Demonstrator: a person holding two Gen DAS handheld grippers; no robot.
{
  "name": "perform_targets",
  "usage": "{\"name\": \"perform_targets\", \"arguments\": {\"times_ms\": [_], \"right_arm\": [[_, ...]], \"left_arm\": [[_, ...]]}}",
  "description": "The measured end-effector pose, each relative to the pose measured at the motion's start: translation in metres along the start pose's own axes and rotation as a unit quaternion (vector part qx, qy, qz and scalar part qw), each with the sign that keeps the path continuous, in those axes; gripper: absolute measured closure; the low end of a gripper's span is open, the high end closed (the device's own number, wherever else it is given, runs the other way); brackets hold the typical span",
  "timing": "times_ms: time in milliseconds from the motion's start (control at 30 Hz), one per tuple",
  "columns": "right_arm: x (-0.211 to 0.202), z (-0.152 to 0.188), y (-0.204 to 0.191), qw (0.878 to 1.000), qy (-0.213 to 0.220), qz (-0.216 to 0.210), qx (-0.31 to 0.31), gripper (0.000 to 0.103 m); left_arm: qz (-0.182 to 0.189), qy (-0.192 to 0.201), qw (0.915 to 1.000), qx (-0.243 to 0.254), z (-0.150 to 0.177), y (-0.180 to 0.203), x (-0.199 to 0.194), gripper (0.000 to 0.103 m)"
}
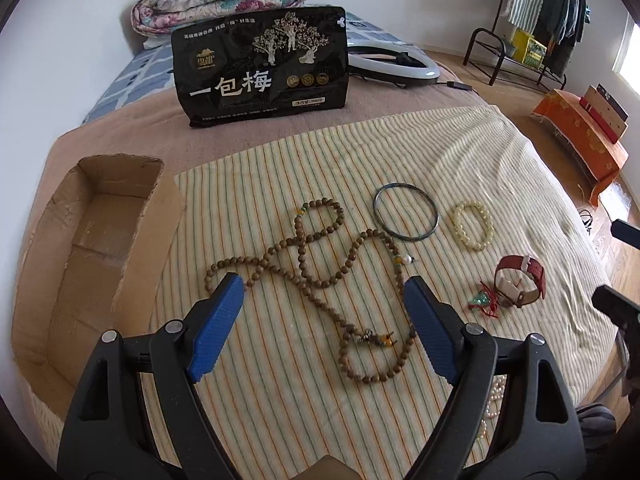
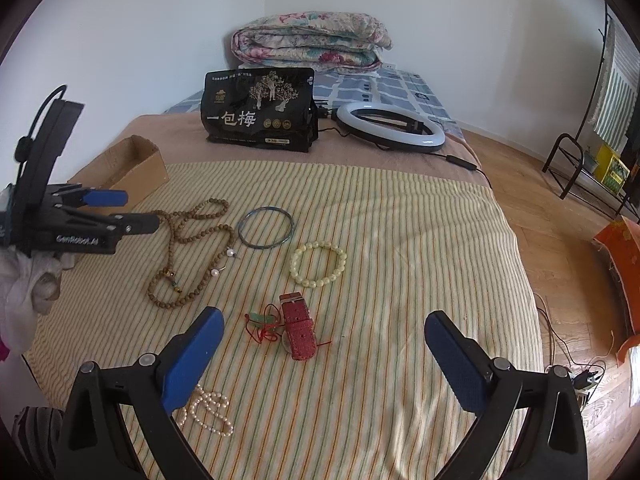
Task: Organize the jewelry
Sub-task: 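Lower left tool onto brown bead necklace while right tool moves toward red-strap watch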
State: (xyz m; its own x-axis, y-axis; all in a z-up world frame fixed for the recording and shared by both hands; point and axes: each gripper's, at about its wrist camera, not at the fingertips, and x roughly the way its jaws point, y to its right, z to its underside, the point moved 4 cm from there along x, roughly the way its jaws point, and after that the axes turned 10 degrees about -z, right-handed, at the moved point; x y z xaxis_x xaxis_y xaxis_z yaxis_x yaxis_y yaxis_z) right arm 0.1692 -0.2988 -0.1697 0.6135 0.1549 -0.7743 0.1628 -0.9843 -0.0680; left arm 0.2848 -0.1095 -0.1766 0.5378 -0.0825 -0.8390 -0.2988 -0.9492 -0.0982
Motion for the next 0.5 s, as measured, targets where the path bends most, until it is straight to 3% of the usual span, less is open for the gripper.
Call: {"name": "perform_targets", "arguments": {"times_ms": [200, 500], "right_arm": [[0.004, 0.006, 0.010, 1.000, -0.005, 0.006, 0.007, 0.002], [0.007, 0.009, 0.018, 1.000, -0.008, 0.017, 0.015, 0.002]], "left_arm": [[0.030, -0.037, 0.9986, -0.022, -0.023, -0.007, 0.042, 0.018], [0.030, -0.087, 0.9953, -0.029, -0.040, -0.012, 0.095, 0.018]]}}
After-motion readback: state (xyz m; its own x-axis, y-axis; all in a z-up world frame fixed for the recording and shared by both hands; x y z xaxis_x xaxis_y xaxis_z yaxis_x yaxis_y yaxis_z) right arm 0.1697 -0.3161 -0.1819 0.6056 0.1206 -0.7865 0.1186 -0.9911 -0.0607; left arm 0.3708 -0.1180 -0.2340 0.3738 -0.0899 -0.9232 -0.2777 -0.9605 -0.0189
